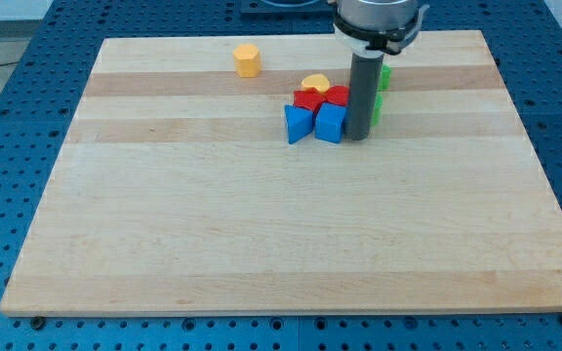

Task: Separate the green circle from the red circle

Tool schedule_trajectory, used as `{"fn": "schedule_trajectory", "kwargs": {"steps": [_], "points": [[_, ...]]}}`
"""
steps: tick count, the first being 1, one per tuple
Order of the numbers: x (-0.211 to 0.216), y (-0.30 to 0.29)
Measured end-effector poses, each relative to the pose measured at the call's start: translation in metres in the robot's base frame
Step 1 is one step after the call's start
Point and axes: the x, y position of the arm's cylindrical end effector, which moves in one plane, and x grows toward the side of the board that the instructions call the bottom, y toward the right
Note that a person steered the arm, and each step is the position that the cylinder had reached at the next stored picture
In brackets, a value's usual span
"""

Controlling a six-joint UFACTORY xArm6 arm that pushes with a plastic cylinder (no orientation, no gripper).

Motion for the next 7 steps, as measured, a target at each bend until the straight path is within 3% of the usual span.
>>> {"fn": "schedule_trajectory", "kwargs": {"steps": [1,2,3,4,7], "points": [[-0.002,0.067],[-0.027,0.092],[-0.070,0.081],[-0.079,0.040],[-0.062,-0.029]]}}
